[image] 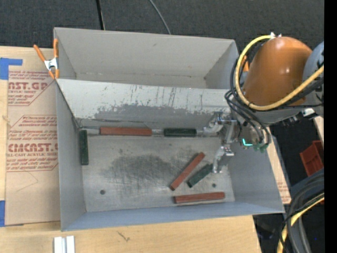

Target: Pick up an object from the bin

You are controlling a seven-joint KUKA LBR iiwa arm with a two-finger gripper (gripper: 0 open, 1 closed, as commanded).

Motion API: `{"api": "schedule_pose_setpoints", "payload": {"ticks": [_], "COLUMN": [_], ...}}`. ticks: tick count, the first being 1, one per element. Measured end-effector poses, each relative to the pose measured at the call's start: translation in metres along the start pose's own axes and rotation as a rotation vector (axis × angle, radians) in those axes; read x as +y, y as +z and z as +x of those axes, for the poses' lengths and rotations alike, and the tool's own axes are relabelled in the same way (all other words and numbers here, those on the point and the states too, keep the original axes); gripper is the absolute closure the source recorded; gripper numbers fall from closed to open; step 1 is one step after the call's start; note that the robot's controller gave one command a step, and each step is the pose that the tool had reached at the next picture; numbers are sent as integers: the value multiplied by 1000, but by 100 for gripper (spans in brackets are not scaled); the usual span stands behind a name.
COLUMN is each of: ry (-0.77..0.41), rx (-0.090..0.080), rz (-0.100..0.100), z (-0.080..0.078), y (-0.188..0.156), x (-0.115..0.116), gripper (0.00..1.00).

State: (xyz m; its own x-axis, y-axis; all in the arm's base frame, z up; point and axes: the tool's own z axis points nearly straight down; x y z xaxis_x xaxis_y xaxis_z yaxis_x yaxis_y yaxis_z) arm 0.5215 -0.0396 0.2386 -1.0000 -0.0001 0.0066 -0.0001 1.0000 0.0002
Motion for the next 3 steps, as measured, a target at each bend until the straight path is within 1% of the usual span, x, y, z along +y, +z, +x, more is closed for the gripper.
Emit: {"api": "schedule_pose_setpoints", "payload": {"ticks": [1,2,3], "ry": [-1,-77,-298], "rx": [-8,-13,-14], "rz": [1,1,3], "z": [-2,7,-14], "y": [-4,31,158], "x": [0,-1,-4], "gripper": [0,0,100]}}
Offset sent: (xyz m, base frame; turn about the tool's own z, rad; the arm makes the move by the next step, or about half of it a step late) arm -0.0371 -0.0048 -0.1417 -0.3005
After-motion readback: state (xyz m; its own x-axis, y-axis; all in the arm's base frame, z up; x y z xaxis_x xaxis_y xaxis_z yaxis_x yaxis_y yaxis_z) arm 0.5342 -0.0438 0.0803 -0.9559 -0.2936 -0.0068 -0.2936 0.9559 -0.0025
